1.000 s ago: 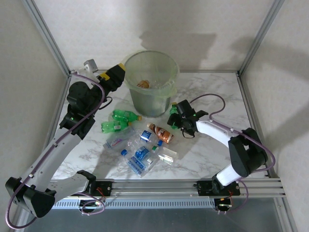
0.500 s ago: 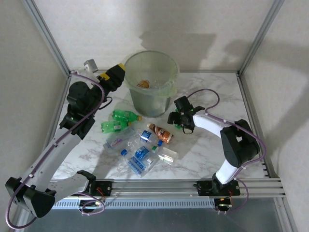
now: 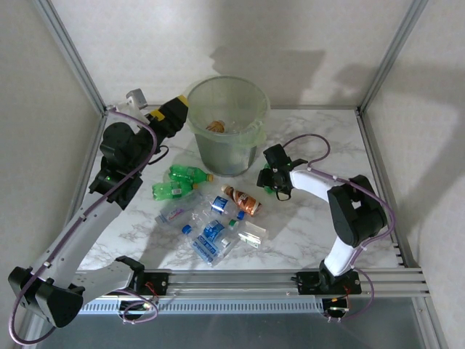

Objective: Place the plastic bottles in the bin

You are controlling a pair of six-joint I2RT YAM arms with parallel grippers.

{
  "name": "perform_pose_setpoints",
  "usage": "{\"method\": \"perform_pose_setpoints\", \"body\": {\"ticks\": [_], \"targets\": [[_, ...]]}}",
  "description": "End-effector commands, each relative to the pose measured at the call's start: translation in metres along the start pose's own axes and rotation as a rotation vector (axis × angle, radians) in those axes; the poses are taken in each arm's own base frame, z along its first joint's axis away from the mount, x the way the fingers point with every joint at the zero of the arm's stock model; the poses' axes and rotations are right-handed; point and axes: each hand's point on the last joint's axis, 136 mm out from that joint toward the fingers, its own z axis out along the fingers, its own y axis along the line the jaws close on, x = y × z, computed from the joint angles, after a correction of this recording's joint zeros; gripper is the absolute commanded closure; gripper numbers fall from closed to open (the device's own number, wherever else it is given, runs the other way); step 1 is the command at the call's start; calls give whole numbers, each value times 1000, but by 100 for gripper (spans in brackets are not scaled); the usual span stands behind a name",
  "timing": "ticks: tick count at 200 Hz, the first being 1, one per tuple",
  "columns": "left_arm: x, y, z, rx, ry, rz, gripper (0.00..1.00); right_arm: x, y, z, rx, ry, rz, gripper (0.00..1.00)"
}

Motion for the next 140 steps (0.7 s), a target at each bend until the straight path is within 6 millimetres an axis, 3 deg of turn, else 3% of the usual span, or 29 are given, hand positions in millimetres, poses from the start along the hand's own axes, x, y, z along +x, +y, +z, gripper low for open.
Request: {"method": "perform_pose_setpoints", "body": {"ticks": [1,53,77,110,140], "targets": [[1,2,2,5,11,-10,17,2,-4,-4,-12,-19,3,36],[2,3,4,5,21,-11,16,3,-5,-23,-58,-69,8,43],[3,1,6,11,34,-6,16,0,-7,-41,-76,-109,15,44],[1,-4,10,9,59,34,16,-15,-12,-91,-110,-235,32,44],[9,-12,20,31,135,52,16,-36,-7,-151,-197,-398,29,45]]}}
